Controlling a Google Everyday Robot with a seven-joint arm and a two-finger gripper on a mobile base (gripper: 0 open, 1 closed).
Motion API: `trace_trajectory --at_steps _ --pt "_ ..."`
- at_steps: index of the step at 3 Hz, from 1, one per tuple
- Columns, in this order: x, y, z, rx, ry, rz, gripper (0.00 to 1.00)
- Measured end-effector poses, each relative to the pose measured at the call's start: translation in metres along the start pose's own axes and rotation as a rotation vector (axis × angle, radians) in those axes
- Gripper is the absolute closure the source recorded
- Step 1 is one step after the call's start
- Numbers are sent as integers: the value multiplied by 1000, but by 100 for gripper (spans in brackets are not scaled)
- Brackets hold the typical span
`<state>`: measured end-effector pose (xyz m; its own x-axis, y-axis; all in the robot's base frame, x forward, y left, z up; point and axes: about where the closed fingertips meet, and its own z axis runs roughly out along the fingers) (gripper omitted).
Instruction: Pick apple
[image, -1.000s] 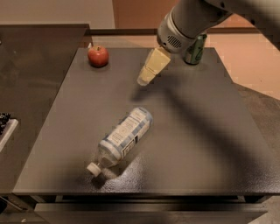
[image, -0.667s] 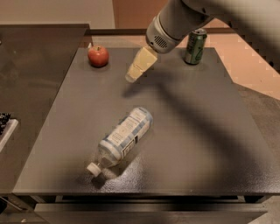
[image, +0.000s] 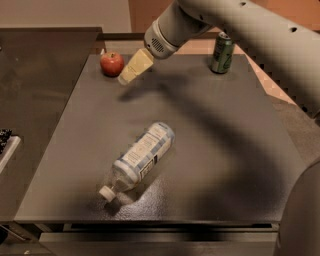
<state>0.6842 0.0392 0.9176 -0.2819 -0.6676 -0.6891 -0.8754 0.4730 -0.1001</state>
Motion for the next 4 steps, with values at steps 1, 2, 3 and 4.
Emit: trace_trajectory --at_steps 1,2,3,4 --pt "-15 -9 30 5 -49 41 0" --pt "-22 -21 54 36 -99 68 0" --pt "-27 -31 75 53 -140 66 0" --pt "-34 -39 91 50 -182 43 0"
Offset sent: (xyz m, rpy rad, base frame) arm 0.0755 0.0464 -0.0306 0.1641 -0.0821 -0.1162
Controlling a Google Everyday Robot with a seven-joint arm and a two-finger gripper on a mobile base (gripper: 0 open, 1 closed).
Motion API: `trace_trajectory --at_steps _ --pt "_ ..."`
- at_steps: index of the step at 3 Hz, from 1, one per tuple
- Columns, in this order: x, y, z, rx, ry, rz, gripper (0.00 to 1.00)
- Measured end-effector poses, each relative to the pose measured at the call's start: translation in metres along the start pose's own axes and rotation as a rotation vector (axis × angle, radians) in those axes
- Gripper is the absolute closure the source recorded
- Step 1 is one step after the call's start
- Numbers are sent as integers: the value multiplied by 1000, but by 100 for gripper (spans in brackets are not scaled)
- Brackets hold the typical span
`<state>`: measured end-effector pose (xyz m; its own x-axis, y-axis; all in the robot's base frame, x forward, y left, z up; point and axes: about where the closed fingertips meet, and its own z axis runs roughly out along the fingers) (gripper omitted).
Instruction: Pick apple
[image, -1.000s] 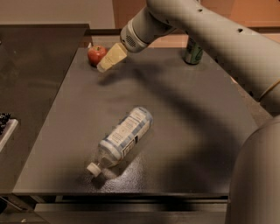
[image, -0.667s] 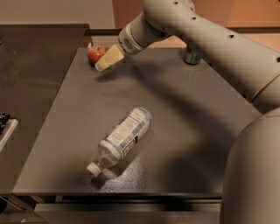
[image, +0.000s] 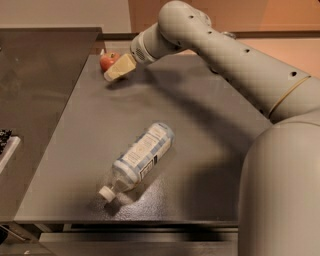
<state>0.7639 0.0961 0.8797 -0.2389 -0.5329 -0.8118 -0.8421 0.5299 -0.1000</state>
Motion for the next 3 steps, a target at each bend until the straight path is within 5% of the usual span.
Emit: trace_trajectory --at_steps 3 --pt "-15 -7 40 -60 -62 -43 0"
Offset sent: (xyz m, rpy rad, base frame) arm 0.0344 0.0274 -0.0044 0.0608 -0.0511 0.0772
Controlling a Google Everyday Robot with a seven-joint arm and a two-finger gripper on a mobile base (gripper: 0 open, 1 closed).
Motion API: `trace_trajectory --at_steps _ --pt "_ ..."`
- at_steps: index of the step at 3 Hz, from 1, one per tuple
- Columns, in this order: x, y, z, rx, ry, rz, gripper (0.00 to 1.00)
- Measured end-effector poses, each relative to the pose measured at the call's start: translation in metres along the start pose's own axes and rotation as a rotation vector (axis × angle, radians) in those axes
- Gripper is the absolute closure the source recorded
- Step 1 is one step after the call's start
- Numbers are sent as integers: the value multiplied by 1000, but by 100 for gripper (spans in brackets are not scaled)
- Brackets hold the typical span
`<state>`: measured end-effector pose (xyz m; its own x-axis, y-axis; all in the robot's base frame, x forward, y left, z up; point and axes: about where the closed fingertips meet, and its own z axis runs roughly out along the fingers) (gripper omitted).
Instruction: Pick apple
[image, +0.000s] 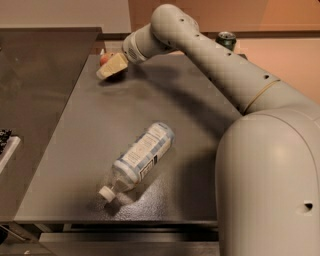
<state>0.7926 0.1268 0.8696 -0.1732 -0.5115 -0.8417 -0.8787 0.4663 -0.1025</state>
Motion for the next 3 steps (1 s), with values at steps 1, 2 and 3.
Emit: trace_trajectory --at_steps 1,2,3 --pt "2 3 10 -30 13 -7 17" --pt "5 7 11 -57 25 -15 41" --pt "8 10 6 -66 32 -18 64"
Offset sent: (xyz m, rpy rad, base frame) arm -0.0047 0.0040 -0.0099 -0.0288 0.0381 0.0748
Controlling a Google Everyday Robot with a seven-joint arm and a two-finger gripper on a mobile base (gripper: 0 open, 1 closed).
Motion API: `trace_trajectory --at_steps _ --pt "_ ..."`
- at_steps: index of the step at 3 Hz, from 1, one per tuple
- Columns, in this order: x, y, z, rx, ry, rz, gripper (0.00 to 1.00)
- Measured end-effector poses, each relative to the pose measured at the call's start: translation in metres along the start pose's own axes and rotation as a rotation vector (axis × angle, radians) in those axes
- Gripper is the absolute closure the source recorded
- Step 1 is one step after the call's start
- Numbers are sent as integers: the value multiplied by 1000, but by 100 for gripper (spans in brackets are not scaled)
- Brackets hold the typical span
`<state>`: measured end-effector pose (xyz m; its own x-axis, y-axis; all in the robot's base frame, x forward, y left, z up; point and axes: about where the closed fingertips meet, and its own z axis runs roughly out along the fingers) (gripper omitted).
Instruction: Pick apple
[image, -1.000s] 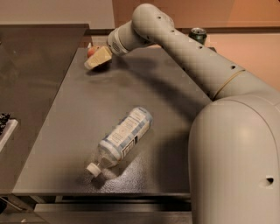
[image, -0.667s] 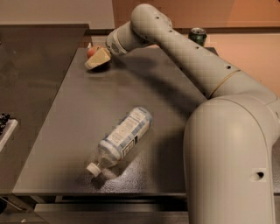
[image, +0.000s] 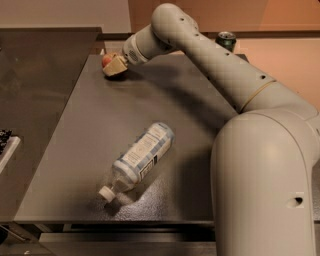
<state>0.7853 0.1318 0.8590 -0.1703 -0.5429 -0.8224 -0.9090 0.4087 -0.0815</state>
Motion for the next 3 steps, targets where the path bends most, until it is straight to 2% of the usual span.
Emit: trace_trajectory --at_steps 1,2,3 --pt "-8 3 -23 9 -22 -18 87" --pt "-26 9 -59 11 -60 -59 100" --pt "-52 30 -134 -1 -93 -157 100"
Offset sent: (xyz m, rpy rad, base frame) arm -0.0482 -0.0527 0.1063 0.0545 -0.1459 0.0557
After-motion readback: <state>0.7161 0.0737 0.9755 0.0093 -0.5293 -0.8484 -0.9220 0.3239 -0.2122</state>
